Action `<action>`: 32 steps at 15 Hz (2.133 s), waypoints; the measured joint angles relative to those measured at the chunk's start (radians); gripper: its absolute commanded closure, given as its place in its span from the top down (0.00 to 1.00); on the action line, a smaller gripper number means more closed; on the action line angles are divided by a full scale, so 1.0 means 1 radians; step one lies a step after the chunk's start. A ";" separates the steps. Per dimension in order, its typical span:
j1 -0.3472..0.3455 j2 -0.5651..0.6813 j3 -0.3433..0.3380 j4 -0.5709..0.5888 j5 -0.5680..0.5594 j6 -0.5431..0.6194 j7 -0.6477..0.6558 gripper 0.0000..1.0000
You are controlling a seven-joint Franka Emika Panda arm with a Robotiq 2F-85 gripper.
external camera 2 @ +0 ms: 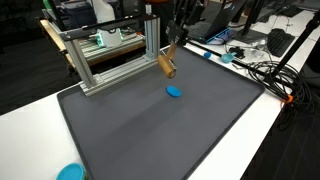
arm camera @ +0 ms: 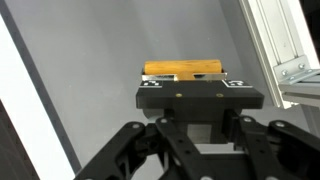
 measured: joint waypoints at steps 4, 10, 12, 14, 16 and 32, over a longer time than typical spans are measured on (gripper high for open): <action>-0.079 0.003 -0.003 0.054 0.151 0.012 -0.272 0.47; -0.071 0.013 -0.010 0.052 0.158 0.012 -0.275 0.22; -0.070 0.014 -0.005 0.037 0.172 0.041 -0.300 0.22; -0.074 0.012 0.004 -0.015 0.243 0.121 -0.378 0.22; -0.085 0.007 0.011 -0.092 0.315 0.204 -0.486 0.22; -0.106 -0.040 -0.004 -0.303 0.413 0.408 -0.670 0.22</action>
